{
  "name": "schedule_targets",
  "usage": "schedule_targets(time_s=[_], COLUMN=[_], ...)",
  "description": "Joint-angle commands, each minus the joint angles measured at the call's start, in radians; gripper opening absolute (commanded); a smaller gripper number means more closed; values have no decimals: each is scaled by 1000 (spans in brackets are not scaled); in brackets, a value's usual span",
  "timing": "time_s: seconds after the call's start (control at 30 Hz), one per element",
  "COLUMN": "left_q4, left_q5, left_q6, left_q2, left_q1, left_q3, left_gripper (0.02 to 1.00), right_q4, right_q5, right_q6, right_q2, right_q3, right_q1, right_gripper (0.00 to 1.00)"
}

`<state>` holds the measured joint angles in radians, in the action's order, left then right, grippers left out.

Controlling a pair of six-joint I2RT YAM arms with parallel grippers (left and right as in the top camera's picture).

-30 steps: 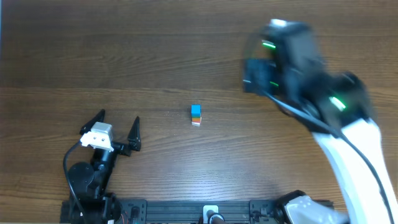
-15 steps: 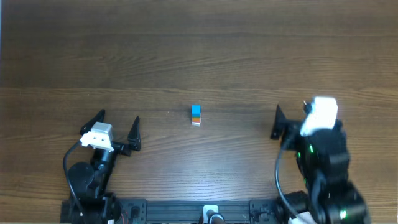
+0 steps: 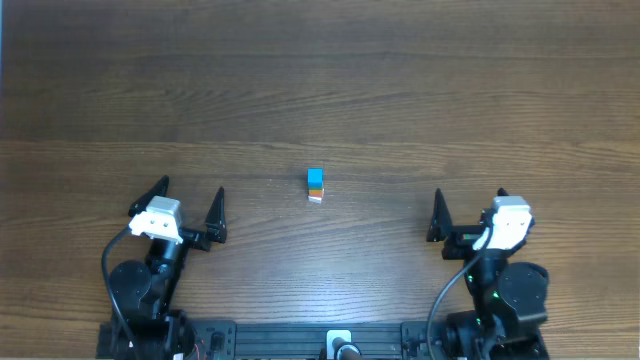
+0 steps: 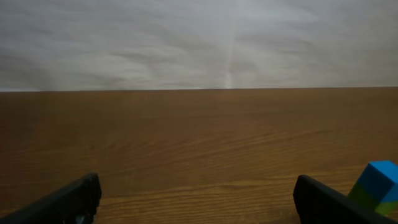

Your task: Stack Cubes

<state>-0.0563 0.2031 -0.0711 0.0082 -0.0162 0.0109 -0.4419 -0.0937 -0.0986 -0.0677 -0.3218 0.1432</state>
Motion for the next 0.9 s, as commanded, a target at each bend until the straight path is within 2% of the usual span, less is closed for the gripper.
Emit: schedule_targets(time_s=[0.03, 0.23, 0.3, 0.43, 0.53, 0.9], left_q4=[-1, -1, -1, -1, -1, -1], left_q5=[9, 9, 9, 9, 9, 9], left_q6=[11, 11, 11, 11, 11, 11], left_q2=[-5, -5, -5, -5, -5, -5], left_q1=[5, 5, 5, 5, 5, 5], left_q3=[-5, -5, -5, -5, -5, -5], left_gripper=[1000, 1000, 1000, 1000, 1000, 1000], right_q4=[69, 57, 84, 133, 145, 244], right_q5=[-101, -106, -79, 42, 87, 86], right_q6=[-8, 2, 68, 232, 284, 298], right_q2=[38, 56, 63, 63, 63, 63], right_q3=[107, 145, 158, 187, 202, 257], right_q1=[-40, -81, -80, -78, -78, -79], right_gripper=[993, 991, 991, 993, 993, 993])
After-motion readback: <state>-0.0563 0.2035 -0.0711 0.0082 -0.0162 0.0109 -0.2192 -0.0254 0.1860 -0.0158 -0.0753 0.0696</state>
